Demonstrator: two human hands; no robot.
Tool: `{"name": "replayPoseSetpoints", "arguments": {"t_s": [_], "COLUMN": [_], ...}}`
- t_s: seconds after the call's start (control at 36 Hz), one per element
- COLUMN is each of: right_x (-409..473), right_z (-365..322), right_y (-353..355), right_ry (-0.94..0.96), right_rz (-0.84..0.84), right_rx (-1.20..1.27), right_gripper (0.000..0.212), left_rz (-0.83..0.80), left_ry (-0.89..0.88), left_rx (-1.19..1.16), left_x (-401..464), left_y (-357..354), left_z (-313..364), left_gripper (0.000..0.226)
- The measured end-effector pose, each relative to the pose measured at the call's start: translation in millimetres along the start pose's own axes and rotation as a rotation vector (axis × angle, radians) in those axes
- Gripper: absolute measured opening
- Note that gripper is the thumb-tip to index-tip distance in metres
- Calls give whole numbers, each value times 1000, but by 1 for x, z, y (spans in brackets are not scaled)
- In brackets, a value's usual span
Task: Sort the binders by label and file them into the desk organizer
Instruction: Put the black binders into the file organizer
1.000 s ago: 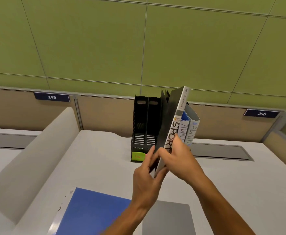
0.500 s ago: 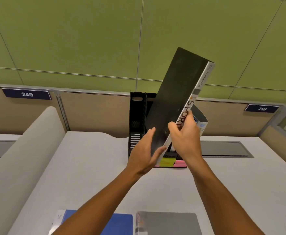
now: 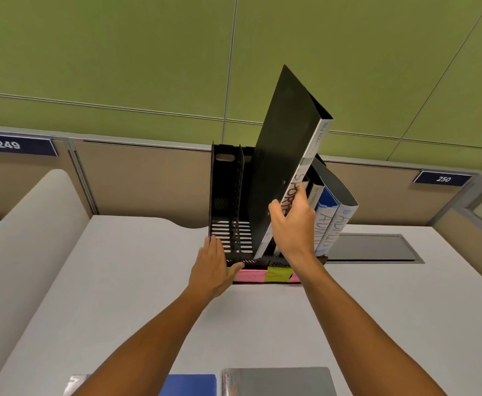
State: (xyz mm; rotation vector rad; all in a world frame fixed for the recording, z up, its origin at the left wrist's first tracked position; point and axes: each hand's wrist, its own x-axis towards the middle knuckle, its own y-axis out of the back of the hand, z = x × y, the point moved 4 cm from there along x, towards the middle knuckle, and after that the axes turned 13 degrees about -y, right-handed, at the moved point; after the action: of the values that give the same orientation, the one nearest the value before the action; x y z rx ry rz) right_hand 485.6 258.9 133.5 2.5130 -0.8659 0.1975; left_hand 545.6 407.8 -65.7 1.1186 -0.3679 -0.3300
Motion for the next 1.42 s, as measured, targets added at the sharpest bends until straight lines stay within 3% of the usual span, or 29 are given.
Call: {"name": "replayPoseSetpoints", "arguments": {"t_s": [0.17, 0.44, 0.56, 0.75, 0.94, 1.11, 1.25, 1.42], "right_x": [11, 27, 23, 6, 0, -1, -12, -33], "right_z": [18, 26, 41, 77, 110, 114, 119, 123], "right_y": [-19, -46, -64, -88, -90, -90, -78, -47], "right_ry": [36, 31, 4, -83, -168, -227, -263, -248], "right_rz": [20, 12, -46, -149, -246, -391, -488, -564], "right_rx": [-2, 85, 76, -35, -150, -187, -179, -195], "right_gripper": [20, 20, 18, 35, 26, 47, 68, 83], "left_rz": [19, 52, 48, 65, 20, -44, -146, -47], "left_ry": [-10, -14, -19, -20, -64, -87, -150, -179], "left_rx": [52, 14, 10, 10, 126, 196, 38, -158], "left_x": [3, 1, 0, 1, 1, -1, -4, -23], "left_y": [-3, -6, -8, -13, -15, -11, 6, 43], "left_z": [0, 1, 1, -2, -4, -4, -4, 9], "left_gripper": [95, 95, 99, 107, 109, 107, 112, 108]}}
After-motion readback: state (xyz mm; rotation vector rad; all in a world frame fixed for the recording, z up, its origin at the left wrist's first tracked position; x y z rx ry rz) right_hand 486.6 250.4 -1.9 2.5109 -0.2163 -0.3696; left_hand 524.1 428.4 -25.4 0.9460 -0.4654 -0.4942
